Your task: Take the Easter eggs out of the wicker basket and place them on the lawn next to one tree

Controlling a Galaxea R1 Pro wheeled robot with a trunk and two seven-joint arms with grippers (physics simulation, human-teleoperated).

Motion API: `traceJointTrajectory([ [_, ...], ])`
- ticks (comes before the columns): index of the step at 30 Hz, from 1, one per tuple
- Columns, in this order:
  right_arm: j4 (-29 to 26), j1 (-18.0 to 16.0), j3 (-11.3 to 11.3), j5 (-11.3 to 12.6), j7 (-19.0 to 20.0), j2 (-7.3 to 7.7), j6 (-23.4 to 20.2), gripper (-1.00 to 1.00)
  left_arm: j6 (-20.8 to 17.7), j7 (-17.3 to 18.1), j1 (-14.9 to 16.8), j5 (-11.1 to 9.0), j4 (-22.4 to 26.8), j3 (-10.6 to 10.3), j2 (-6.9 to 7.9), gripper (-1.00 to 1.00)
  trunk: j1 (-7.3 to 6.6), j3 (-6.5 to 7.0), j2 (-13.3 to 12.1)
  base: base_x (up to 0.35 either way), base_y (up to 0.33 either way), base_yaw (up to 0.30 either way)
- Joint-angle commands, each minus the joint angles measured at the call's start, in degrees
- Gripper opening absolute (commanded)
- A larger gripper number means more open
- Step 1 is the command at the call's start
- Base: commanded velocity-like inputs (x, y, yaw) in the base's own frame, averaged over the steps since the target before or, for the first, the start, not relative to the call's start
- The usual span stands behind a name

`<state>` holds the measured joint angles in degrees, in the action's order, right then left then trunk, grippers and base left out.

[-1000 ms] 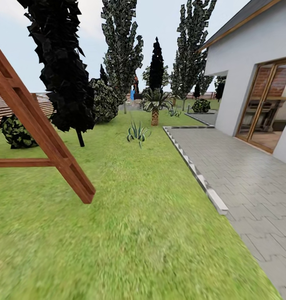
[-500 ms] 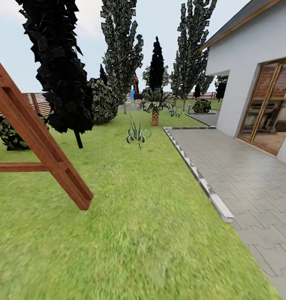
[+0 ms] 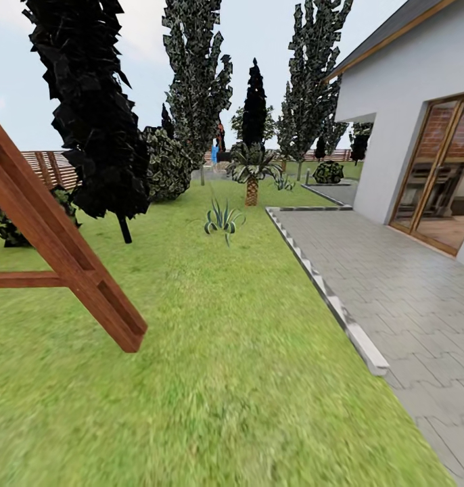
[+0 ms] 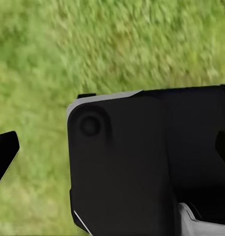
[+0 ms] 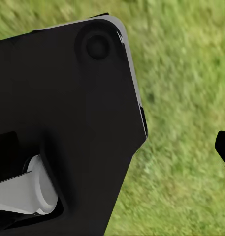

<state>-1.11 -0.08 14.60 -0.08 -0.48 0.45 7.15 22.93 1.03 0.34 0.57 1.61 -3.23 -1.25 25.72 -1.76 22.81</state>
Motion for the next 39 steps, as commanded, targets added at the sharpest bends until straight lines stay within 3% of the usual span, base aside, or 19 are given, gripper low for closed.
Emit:
traceJointTrajectory([
  [1,-0.03,-0.01,0.17,-0.01,-0.05,-0.01,0.14,1.00,0.19,-0.06,0.03,0.05,-0.03,-0.28,0.01,1.00,0.07,-0.11,0.11,0.316,0.000,0.000],
  [39,-0.04,-0.01,0.17,-0.01,-0.05,-0.01,0.14,1.00,0.19,-0.06,0.05,0.05,-0.03,-0.28,-0.01,1.00,0.07,-0.11,0.11,0.313,0.000,0.000],
])
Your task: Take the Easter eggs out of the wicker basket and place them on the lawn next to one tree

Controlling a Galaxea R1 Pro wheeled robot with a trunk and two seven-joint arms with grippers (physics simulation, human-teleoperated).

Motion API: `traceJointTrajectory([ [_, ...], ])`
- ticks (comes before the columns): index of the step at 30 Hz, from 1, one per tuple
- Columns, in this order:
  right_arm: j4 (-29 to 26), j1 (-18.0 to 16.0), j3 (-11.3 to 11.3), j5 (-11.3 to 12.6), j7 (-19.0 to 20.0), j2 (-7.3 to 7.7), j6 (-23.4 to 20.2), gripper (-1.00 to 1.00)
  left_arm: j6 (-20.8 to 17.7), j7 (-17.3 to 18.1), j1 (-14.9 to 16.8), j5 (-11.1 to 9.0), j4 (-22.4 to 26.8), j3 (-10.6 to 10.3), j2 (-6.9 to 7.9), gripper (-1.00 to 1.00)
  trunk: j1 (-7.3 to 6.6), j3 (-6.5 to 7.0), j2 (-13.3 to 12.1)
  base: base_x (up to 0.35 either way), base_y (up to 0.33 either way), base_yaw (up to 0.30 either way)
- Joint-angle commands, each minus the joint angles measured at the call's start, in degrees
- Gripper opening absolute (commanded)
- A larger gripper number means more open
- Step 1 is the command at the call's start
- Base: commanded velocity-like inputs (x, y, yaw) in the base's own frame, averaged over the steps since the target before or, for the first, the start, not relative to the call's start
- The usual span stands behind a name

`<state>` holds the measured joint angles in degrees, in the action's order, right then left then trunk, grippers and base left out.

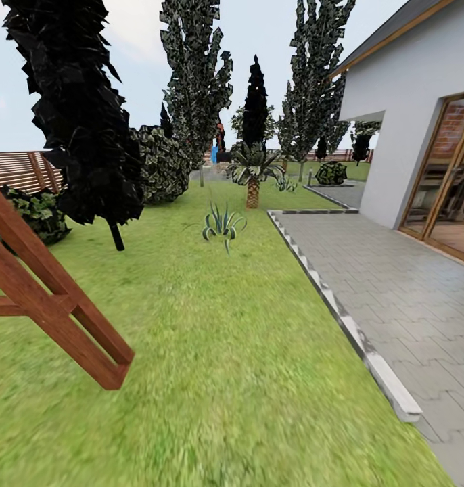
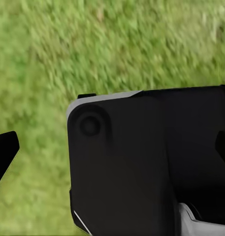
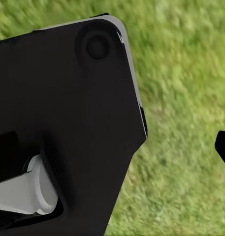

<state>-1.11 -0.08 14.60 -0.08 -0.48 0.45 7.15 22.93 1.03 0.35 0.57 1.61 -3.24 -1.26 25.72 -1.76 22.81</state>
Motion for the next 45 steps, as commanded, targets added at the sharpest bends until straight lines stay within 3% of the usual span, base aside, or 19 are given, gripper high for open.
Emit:
traceJointTrajectory([
  [1,-0.03,-0.01,0.17,-0.01,-0.05,-0.01,0.14,1.00,0.19,-0.06,0.05,0.05,-0.03,-0.28,0.01,1.00,0.06,-0.11,0.11,0.313,0.000,0.000],
  [45,-0.03,-0.01,0.17,-0.01,-0.05,-0.01,0.14,1.00,0.28,-0.07,0.00,0.05,-0.03,-0.28,0.03,1.00,0.06,-0.11,0.11,0.309,0.000,0.000],
])
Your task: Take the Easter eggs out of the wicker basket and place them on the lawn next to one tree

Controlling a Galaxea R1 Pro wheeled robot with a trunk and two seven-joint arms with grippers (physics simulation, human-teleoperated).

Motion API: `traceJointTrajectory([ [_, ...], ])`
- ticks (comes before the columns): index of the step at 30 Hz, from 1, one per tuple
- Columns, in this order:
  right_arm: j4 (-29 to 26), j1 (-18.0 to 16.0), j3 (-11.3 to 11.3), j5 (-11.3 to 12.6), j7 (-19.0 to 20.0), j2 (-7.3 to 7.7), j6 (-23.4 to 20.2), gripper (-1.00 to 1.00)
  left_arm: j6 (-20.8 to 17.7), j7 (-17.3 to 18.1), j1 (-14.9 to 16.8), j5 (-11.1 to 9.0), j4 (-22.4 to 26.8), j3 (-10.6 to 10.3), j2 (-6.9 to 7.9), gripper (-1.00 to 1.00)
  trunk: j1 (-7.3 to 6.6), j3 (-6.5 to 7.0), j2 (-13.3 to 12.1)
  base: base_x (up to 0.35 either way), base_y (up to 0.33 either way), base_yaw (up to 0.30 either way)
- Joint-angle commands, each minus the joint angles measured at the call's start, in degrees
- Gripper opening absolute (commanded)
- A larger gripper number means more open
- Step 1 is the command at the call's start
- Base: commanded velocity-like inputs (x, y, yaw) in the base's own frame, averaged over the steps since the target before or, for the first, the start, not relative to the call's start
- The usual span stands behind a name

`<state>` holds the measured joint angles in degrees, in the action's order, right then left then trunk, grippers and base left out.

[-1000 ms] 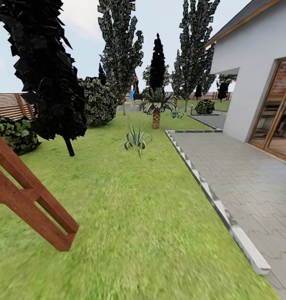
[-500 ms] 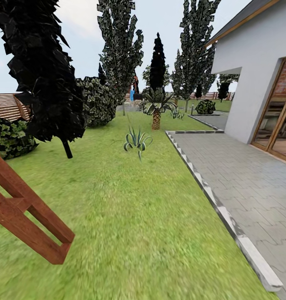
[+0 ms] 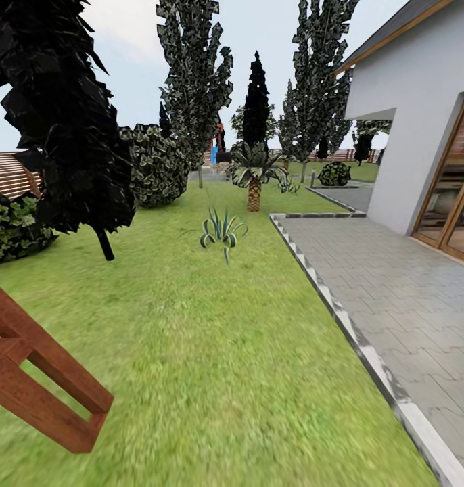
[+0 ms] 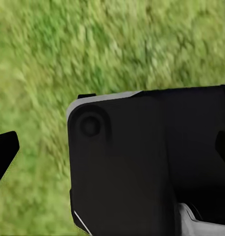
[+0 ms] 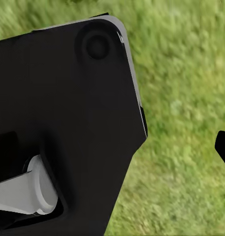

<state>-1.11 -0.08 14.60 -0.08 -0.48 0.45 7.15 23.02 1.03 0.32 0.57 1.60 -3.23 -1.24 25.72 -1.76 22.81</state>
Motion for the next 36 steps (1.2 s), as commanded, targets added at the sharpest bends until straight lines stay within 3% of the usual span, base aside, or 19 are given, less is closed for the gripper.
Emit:
traceJointTrajectory([
  [1,-0.03,-0.01,0.17,-0.01,-0.05,-0.01,0.14,1.00,0.18,-0.05,0.03,0.05,-0.02,-0.28,0.01,1.00,0.06,-0.11,0.11,0.300,0.000,0.000],
  [36,-0.03,-0.01,0.17,-0.01,-0.05,-0.01,0.14,1.00,0.98,-0.06,0.06,0.09,-0.02,-0.28,-0.06,1.00,0.06,-0.11,0.11,0.298,0.000,0.000],
])
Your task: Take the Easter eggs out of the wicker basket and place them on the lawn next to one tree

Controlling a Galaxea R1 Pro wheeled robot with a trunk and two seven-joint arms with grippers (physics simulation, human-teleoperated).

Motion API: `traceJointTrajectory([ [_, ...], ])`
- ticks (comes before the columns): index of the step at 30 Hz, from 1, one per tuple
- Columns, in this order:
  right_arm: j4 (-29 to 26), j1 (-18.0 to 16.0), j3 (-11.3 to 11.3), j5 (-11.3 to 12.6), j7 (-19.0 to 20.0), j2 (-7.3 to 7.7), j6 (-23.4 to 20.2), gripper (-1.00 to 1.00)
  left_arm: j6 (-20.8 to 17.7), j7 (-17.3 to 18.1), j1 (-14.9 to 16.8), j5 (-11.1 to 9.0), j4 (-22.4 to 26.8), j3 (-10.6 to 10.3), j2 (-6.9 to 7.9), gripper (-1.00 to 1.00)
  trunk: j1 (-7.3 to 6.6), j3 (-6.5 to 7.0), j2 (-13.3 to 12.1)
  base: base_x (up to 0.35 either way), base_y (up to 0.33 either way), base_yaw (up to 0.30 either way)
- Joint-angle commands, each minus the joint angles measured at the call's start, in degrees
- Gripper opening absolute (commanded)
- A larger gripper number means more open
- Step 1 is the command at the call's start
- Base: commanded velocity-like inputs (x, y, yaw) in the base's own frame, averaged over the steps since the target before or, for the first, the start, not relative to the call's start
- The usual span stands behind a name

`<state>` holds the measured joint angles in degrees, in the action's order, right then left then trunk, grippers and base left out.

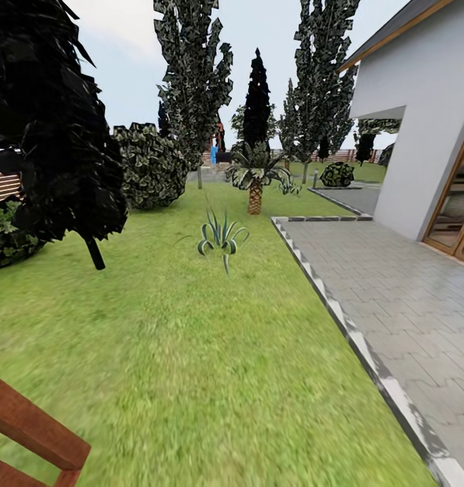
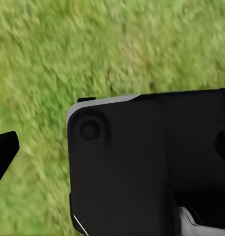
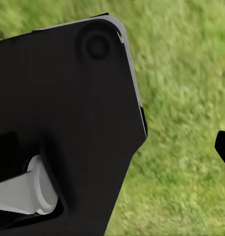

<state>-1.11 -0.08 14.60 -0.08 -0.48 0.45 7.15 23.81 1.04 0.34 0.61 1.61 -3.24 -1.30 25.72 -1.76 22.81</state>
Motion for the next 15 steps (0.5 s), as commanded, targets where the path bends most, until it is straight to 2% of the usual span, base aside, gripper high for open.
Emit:
traceJointTrajectory([
  [1,-0.03,-0.01,0.17,-0.01,-0.05,-0.01,0.14,1.00,0.19,-0.07,0.04,0.07,-0.03,-0.28,0.00,1.00,0.06,-0.11,0.11,0.298,0.000,0.000],
  [15,-0.03,-0.01,0.17,-0.01,-0.05,-0.01,0.14,1.00,0.18,-0.07,0.01,0.09,-0.03,-0.28,0.06,1.00,0.06,-0.11,0.11,0.298,0.000,0.000],
])
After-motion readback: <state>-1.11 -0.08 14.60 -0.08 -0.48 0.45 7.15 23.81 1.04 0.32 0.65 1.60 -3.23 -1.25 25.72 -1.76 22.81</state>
